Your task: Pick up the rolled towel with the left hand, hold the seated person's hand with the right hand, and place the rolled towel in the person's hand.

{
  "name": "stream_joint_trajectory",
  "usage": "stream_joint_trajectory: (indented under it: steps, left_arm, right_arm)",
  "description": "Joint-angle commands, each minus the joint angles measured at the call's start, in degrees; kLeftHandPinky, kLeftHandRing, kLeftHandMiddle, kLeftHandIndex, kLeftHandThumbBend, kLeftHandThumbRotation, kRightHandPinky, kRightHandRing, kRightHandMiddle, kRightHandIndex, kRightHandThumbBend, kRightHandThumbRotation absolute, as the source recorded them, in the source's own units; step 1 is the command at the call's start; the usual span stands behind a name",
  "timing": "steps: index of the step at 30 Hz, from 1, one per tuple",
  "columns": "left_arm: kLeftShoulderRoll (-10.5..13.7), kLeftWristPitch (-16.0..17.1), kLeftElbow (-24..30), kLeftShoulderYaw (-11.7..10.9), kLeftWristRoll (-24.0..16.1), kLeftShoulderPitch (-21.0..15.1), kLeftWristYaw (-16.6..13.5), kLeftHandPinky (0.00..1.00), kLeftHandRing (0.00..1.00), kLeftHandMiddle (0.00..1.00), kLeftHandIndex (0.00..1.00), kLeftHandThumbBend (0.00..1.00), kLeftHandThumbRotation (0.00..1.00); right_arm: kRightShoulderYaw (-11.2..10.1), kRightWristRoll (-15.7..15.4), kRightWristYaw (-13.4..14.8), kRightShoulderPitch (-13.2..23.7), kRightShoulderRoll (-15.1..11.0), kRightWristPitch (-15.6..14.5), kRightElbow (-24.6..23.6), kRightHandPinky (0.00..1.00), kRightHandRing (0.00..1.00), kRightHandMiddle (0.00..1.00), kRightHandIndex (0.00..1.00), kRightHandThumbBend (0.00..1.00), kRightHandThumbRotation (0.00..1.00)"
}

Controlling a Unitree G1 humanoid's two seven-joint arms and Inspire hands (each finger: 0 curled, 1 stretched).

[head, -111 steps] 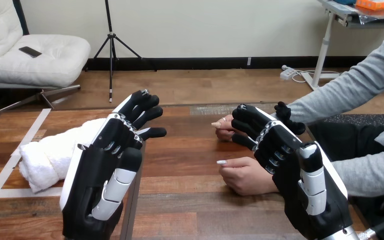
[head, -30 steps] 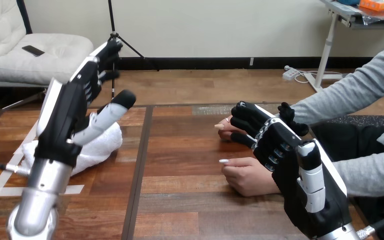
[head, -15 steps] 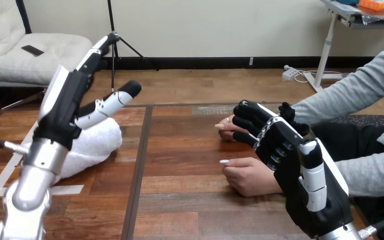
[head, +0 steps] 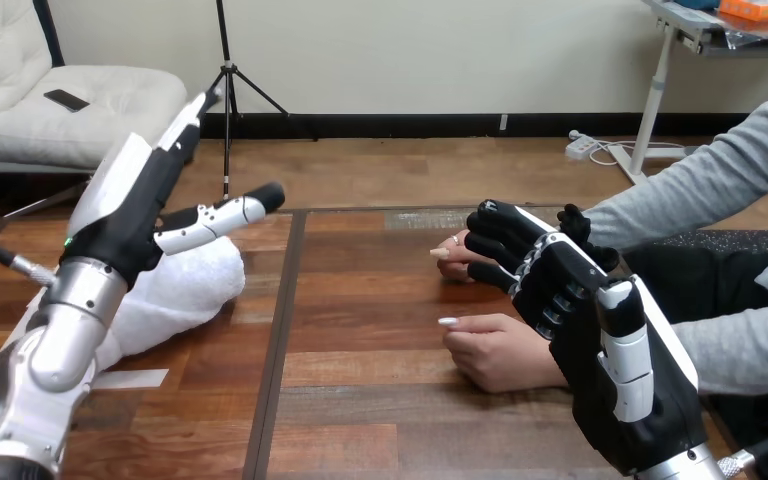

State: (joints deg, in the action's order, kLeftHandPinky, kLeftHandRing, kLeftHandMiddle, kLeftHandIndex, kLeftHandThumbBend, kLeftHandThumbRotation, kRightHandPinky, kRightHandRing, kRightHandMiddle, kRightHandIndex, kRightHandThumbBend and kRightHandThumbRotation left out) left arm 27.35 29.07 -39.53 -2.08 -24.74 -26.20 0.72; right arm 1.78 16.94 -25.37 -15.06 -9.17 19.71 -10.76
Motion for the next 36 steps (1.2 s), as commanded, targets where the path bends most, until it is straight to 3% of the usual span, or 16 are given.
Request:
stream_joint_trajectory:
  steps: [1, 7, 13, 22, 36]
  left_arm:
    - [1.5, -2.0, -1.8, 2.5, -2.8, -5.9, -3.2, 0.81, 0.93, 0.97, 0.98, 0.98, 0.8]
    - [2.5, -4.8, -4.8, 5.4, -7.0, -8.2, -6.2, 0.76, 0.91, 0.96, 0.98, 1.0, 0.79]
    - [3.4, -7.1, -7.7, 8.1, -10.4, -10.3, -8.8, 0.77, 0.92, 0.96, 0.97, 1.0, 0.77]
    - [4.2, -7.9, -12.6, 11.1, -13.0, -12.9, -11.6, 0.82, 0.93, 0.96, 0.97, 1.0, 0.73]
    - [4.7, -10.2, -19.1, 14.8, -14.9, -16.6, -13.4, 0.88, 0.94, 0.96, 0.96, 1.0, 0.7]
  right_arm:
    - [-0.6, -0.2, 0.2, 4.4, 0.1, 0.8, -0.6, 0.87, 0.89, 0.88, 0.86, 0.78, 1.0]
    - [-0.6, 0.1, -0.1, 4.7, 0.1, 1.1, -0.2, 0.88, 0.89, 0.88, 0.86, 0.79, 1.0]
    - [-0.6, 0.2, -0.3, 5.0, 0.0, 1.1, 0.0, 0.88, 0.89, 0.88, 0.85, 0.79, 1.0]
    - [-0.7, 0.2, -0.4, 5.2, 0.0, 1.2, 0.2, 0.88, 0.89, 0.87, 0.85, 0.8, 1.0]
    - [-0.8, 0.6, -0.8, 5.3, 0.2, 1.4, 0.5, 0.88, 0.89, 0.88, 0.85, 0.78, 1.0]
